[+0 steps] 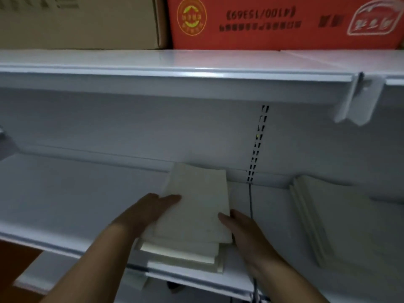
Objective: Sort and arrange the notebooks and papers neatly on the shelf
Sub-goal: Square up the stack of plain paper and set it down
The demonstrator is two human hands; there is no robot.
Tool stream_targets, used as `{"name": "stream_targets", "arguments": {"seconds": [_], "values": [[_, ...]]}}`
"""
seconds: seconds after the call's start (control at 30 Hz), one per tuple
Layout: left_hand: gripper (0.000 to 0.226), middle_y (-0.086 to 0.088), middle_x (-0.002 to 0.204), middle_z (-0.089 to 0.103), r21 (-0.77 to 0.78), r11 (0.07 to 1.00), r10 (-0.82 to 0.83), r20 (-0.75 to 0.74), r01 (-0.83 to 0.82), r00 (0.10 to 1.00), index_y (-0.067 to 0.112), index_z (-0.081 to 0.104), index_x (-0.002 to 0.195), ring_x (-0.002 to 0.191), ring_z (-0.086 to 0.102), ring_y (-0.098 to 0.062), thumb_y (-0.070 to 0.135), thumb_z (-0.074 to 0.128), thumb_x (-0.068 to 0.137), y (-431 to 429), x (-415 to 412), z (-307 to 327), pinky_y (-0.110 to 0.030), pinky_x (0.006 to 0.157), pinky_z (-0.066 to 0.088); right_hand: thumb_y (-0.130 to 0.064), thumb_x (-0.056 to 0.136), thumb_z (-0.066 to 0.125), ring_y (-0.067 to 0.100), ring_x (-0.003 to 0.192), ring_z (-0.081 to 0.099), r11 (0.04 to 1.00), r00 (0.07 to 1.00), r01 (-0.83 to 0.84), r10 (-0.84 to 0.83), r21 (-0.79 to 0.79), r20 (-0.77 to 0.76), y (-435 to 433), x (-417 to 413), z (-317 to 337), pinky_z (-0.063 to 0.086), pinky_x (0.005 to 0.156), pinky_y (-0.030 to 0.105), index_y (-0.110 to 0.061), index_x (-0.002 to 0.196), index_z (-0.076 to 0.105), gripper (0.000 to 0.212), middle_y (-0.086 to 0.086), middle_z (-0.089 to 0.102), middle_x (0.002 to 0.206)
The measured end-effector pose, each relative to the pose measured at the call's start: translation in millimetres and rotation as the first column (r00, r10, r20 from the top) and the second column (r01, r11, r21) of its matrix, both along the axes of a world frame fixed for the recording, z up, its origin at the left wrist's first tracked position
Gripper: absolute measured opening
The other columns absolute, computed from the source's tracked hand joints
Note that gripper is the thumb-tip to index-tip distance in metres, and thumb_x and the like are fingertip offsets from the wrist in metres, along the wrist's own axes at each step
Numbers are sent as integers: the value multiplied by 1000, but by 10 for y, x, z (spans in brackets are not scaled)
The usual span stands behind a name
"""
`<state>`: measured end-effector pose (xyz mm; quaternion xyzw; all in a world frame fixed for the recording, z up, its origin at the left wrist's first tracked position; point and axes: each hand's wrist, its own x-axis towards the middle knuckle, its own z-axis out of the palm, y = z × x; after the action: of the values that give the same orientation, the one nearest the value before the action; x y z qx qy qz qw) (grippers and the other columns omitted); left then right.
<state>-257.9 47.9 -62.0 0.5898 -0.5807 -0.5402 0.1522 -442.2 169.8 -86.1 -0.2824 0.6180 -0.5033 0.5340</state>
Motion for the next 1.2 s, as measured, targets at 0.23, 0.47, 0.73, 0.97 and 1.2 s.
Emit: {"name": "stream_targets", "arguments": {"seconds": [0.23, 0.47, 0.73, 0.97, 1.2], "values": [[61, -14, 93, 77, 179, 979, -84, -78, 96, 993, 3, 70, 102, 86, 74, -28, 50, 76, 62, -83, -169, 148, -37, 78, 59, -18, 82, 68, 20, 95, 69, 994, 990, 84, -76, -66, 117, 47, -103, -47, 55, 82, 32, -18, 108, 65, 26, 2, 73, 104], [71, -10, 95, 77, 73, 989, -106, -276, 131, 955, 10, 68, 108, 86, 73, -26, 36, 83, 44, 227, -472, 51, -36, 75, 57, 1, 59, 75, 25, 86, 68, 996, 991, -51, 59, -71, 118, 75, -567, 32, 56, 63, 33, -17, 113, 58, 59, 7, 70, 102], [84, 8, 109, 70, -508, 861, -250, -413, 7, 876, 28, 52, 118, 93, 70, -6, 32, 84, 40, 469, -407, 338, -26, 71, 59, -27, 56, 86, -1, 79, 69, 899, 991, 30, -83, -436, -101, -141, -655, 594, 57, 60, 22, -34, 113, 51, 68, -10, 65, 104], [107, -1, 115, 70, -344, 939, -201, -532, 7, 822, 21, 53, 126, 105, 67, -20, 45, 91, 29, 273, -207, 137, -44, 91, 54, -12, 59, 82, -16, 75, 63, 815, 959, 73, -215, -575, -183, -135, -212, 477, 51, 57, 7, -47, 99, 46, 65, -19, 60, 100], [61, 17, 84, 72, -318, 948, -175, -517, 2, 838, 30, 54, 101, 75, 65, 14, 15, 89, 52, 246, -205, -209, -3, 60, 49, -36, 50, 88, -16, 81, 62, 846, 944, 178, -291, -502, -156, -73, -49, 169, 52, 60, 9, -49, 104, 45, 70, -21, 59, 103]]}}
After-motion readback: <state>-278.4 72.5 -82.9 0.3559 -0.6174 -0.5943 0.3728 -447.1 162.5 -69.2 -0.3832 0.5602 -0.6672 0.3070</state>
